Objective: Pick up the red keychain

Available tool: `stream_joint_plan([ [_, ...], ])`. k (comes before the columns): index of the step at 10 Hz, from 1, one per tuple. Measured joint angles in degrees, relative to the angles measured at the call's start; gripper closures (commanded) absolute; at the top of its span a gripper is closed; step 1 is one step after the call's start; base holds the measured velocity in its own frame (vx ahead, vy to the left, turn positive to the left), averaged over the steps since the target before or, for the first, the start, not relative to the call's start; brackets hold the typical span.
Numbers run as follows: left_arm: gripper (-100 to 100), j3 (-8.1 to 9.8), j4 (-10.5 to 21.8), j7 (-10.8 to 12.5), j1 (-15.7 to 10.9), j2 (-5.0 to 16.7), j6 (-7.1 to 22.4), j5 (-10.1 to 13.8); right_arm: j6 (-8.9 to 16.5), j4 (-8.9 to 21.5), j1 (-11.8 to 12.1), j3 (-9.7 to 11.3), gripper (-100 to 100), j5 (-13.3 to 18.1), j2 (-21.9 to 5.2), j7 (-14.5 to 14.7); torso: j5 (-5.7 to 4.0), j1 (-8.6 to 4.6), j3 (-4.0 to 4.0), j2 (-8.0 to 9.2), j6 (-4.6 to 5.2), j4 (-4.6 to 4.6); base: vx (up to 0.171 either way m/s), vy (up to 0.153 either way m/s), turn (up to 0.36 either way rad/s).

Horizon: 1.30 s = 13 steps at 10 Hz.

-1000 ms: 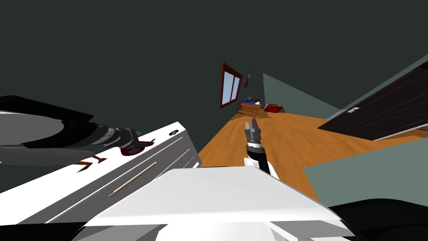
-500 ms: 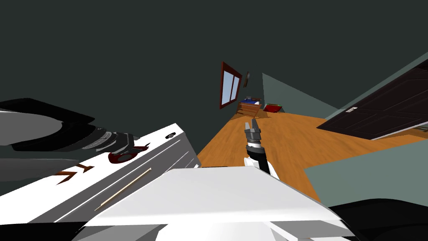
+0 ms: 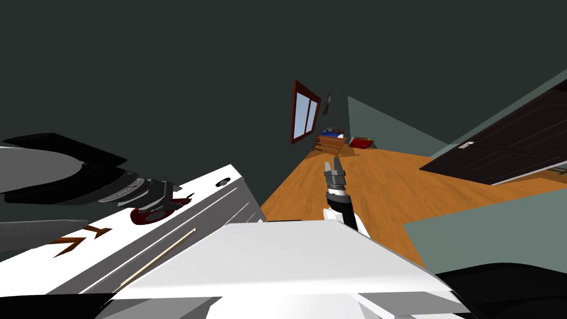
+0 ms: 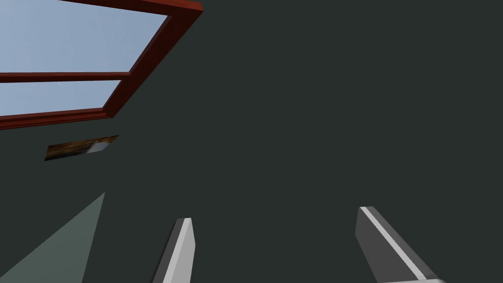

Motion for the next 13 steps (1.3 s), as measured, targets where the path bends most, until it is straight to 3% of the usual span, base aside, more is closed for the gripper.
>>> stream_joint_plan([
  [1,-100,0.0,-0.01,0.0,0.0,0.0,-0.02,0.0,0.0,0.0,0.0,0.0,0,0.0,0.0,0.0,0.0,0.02,0.02,0.03,0.0,0.01,-0.007,-0.013,-0.039],
  [4,-100,-2.33,1.63,-2.11,0.51,-1.46,-2.51,-2.97,0.0,0.0,0.0,0.0,0,0.0,0.0,0.0,0.0,-0.04,0.04,0.08,0.0,0.02,-0.008,-0.018,-0.024],
  [5,100,-2.46,1.71,-2.3,0.53,-1.53,-2.77,-3.12,0.0,0.0,0.0,0.0,0,0.0,0.0,0.0,-0.01,-0.02,0.04,0.07,-0.01,0.02,0.0,0.0,0.0],
  [9,100,-2.42,1.68,-2.3,0.51,-1.49,-2.77,-3.11,0.0,0.0,0.0,0.0,0,0.0,0.0,0.0,0.04,0.07,0.0,0.01,-0.01,-0.01,-0.001,-0.001,0.0],
  [10,0,-2.42,1.69,-2.3,0.51,-1.49,-2.76,-3.11,0.0,0.0,0.0,0.0,0,0.0,0.0,0.0,0.04,0.06,0.0,0.01,-0.01,-0.01,0.0,0.0,0.0],
  [11,100,-2.42,1.69,-2.3,0.51,-1.49,-2.76,-3.11,0.0,0.0,0.0,0.0,0,0.0,0.0,0.0,0.04,0.06,0.0,0.01,-0.01,-0.01,0.009,0.015,0.047],
  [13,100,-0.62,0.05,-0.69,0.36,-0.76,-0.91,-0.99,0.0,0.0,0.0,0.0,0,0.0,0.0,0.0,0.02,0.1,0.01,0.0,-0.04,0.0,0.012,0.019,0.028],
])
